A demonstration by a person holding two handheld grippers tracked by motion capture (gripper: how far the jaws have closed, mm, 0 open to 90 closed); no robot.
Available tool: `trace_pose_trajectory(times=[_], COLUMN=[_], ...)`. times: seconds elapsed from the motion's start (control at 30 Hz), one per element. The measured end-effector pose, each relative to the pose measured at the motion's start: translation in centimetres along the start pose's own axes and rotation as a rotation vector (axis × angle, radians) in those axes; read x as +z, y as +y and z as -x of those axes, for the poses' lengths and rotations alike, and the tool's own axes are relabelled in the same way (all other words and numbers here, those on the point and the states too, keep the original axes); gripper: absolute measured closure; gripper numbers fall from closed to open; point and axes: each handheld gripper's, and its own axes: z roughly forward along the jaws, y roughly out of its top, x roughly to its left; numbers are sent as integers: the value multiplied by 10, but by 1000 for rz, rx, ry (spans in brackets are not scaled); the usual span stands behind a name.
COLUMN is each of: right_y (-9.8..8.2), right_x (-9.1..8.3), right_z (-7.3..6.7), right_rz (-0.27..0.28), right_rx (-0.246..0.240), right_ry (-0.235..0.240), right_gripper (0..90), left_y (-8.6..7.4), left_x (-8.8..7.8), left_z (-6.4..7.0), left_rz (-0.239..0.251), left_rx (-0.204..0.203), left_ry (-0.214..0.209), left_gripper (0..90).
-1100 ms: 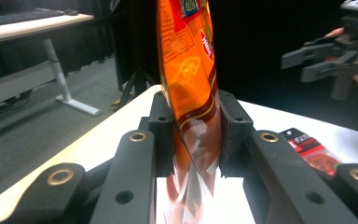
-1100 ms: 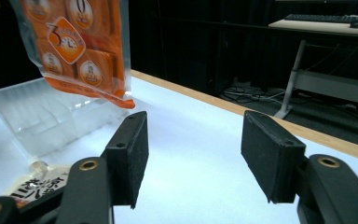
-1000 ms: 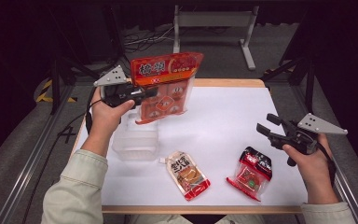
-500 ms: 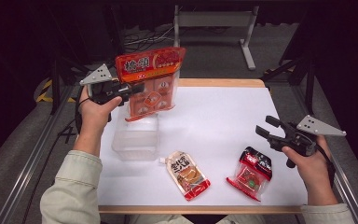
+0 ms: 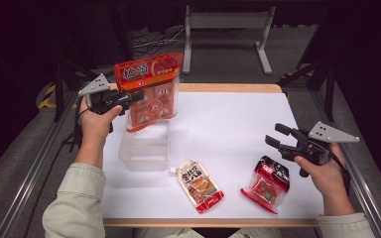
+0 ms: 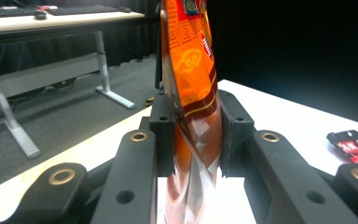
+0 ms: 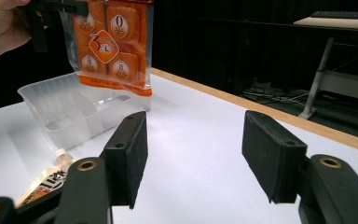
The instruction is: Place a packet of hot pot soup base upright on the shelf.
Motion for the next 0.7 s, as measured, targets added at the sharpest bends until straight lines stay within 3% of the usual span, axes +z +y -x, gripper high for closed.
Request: trace_pose_trajectory(times=[0.17,0.47,0.7], right_y=[-1,-1,-1], right_x=[2,2,3], right_z=[-1,-3,-4], right_rz=[-6,-4,-2], right_rx=[1,-7,-6], right_ry=[10,24,36], right_gripper=[418,412,409], left_y=[-4,-9,-19], left_x=[-7,-10,-10], left_z=[1,3,5], left_rz=[48,41,56], left_rx=[-35,-52,-79], left_ry=[27,95,112], left_gripper=[716,716,715])
